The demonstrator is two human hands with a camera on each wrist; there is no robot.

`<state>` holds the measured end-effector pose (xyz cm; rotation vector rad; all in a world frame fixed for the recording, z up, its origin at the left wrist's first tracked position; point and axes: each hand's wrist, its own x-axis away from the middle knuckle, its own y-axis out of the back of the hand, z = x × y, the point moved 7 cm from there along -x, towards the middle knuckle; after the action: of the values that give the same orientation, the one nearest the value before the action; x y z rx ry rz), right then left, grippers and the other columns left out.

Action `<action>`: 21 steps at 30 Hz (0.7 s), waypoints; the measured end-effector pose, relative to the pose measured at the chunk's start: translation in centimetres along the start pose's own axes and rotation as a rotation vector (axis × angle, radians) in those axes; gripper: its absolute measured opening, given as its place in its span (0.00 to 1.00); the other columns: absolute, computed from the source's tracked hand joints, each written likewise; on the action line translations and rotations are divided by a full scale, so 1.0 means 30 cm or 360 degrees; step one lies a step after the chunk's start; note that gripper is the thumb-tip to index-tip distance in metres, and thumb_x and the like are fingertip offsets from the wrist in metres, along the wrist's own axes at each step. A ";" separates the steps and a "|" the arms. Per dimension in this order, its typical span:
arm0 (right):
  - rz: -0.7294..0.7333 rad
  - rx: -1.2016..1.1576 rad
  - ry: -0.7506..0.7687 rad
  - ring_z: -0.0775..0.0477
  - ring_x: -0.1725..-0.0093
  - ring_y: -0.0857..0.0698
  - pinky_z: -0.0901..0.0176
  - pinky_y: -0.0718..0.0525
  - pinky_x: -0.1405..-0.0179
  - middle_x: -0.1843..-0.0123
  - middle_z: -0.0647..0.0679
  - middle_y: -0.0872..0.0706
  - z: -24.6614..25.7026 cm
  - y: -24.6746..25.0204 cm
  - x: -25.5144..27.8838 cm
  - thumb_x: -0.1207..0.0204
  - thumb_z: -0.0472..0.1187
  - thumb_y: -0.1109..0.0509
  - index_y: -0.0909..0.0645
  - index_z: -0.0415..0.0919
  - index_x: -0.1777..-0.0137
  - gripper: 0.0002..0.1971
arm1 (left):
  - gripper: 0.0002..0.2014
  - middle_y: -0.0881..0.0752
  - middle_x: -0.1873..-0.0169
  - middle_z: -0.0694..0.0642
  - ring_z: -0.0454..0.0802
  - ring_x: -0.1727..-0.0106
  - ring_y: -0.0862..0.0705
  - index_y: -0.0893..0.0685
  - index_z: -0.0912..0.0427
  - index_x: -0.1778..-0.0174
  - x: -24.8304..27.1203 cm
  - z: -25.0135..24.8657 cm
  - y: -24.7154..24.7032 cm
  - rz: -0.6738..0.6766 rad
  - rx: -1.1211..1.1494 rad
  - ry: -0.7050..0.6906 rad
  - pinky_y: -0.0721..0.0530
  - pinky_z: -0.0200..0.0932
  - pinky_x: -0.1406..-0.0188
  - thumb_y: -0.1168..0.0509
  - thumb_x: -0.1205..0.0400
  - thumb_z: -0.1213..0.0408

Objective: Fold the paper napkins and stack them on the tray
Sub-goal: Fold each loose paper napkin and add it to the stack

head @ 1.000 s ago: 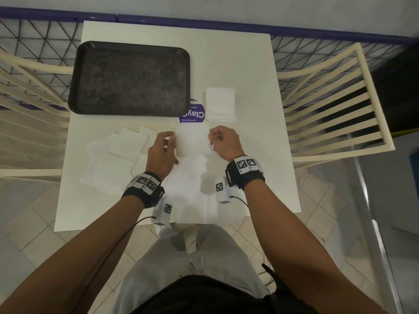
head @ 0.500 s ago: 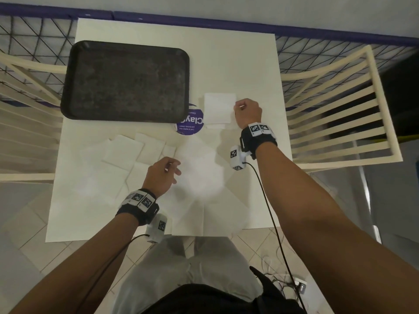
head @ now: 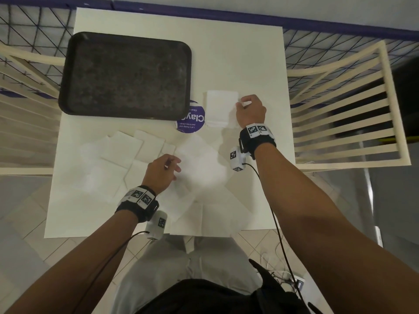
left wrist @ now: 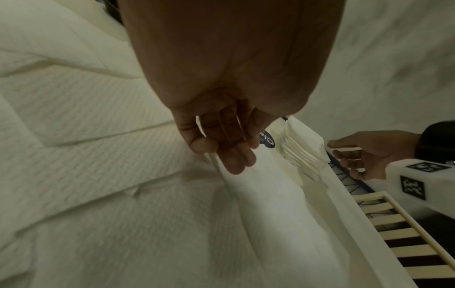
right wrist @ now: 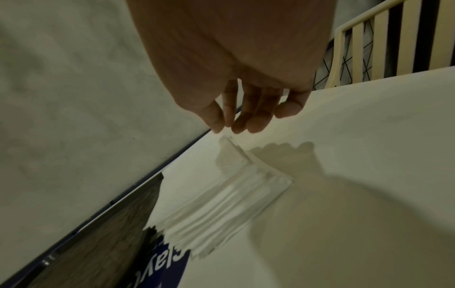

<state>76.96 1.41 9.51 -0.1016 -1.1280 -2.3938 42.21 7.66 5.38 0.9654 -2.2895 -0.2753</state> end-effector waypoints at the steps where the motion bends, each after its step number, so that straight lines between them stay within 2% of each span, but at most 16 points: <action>1: -0.0038 -0.0035 0.0011 0.57 0.58 0.25 0.59 0.23 0.52 0.51 0.46 0.11 -0.001 0.011 0.016 0.19 0.41 0.31 0.17 0.46 0.41 0.09 | 0.08 0.08 0.58 0.51 0.54 0.61 0.10 0.12 0.56 0.45 0.002 0.000 -0.001 -0.0007 0.0003 -0.0007 0.11 0.45 0.57 0.38 0.10 0.65; 2: -0.0069 -0.0063 0.0038 0.62 0.61 0.25 0.60 0.21 0.53 0.55 0.48 0.12 0.001 0.020 0.038 0.19 0.39 0.32 0.17 0.44 0.41 0.09 | 0.07 0.08 0.58 0.50 0.53 0.59 0.10 0.12 0.55 0.45 0.004 0.000 -0.001 -0.0017 -0.0005 -0.0022 0.11 0.45 0.55 0.37 0.11 0.65; 4: -0.0070 -0.0121 0.0112 0.66 0.65 0.24 0.70 0.23 0.61 0.61 0.50 0.15 0.003 0.025 0.093 0.20 0.35 0.33 0.16 0.42 0.44 0.08 | 0.06 0.08 0.57 0.49 0.49 0.57 0.12 0.12 0.53 0.47 0.005 -0.004 0.001 -0.0065 -0.0094 -0.0112 0.14 0.45 0.51 0.34 0.13 0.65; 6: 0.0023 -0.0198 0.0164 0.64 0.65 0.21 0.77 0.26 0.67 0.62 0.52 0.16 -0.001 0.008 0.162 0.21 0.34 0.33 0.14 0.43 0.48 0.08 | 0.05 0.09 0.51 0.50 0.49 0.54 0.14 0.11 0.53 0.47 0.001 -0.011 -0.003 -0.0108 -0.0242 -0.0229 0.15 0.47 0.46 0.32 0.15 0.66; 9: 0.0167 -0.0238 0.0240 0.61 0.64 0.18 0.82 0.26 0.67 0.60 0.51 0.13 -0.019 -0.034 0.269 0.23 0.36 0.32 0.12 0.45 0.51 0.07 | 0.07 0.12 0.44 0.53 0.54 0.45 0.16 0.10 0.52 0.44 -0.007 -0.004 -0.028 -0.0068 -0.0477 -0.0302 0.16 0.54 0.39 0.31 0.16 0.65; 13: 0.0328 -0.0232 0.0334 0.63 0.66 0.18 0.80 0.24 0.65 0.59 0.49 0.10 -0.056 -0.099 0.416 0.23 0.37 0.28 0.11 0.47 0.54 0.05 | 0.10 0.13 0.43 0.56 0.59 0.41 0.18 0.10 0.55 0.41 0.001 0.002 -0.054 -0.0019 -0.0693 -0.0368 0.17 0.58 0.36 0.26 0.18 0.63; 16: 0.0458 -0.0188 0.0418 0.62 0.67 0.18 0.78 0.24 0.63 0.60 0.48 0.10 -0.088 -0.158 0.526 0.24 0.37 0.26 0.10 0.46 0.55 0.04 | 0.13 0.14 0.40 0.57 0.60 0.36 0.22 0.10 0.56 0.38 0.017 0.014 -0.070 0.0030 -0.0817 -0.0397 0.20 0.56 0.32 0.26 0.18 0.63; 18: 0.0591 -0.0129 0.0458 0.60 0.66 0.16 0.78 0.23 0.62 0.61 0.49 0.10 -0.112 -0.203 0.596 0.26 0.38 0.24 0.09 0.45 0.55 0.03 | 0.14 0.15 0.39 0.58 0.60 0.34 0.23 0.11 0.58 0.36 0.026 0.027 -0.074 0.0052 -0.0819 -0.0394 0.22 0.52 0.32 0.27 0.18 0.66; 21: 0.0797 0.0035 0.0469 0.55 0.59 0.12 0.66 0.14 0.55 0.59 0.52 0.09 -0.160 -0.283 0.689 0.28 0.42 0.22 0.09 0.47 0.54 0.04 | 0.15 0.15 0.39 0.59 0.61 0.35 0.21 0.12 0.59 0.35 0.040 0.040 -0.068 0.0063 -0.0778 -0.0426 0.24 0.49 0.33 0.32 0.17 0.73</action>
<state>55.58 -5.78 5.88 -0.0182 -0.8682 -1.8787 41.97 5.32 4.16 0.6580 -2.3047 -0.9451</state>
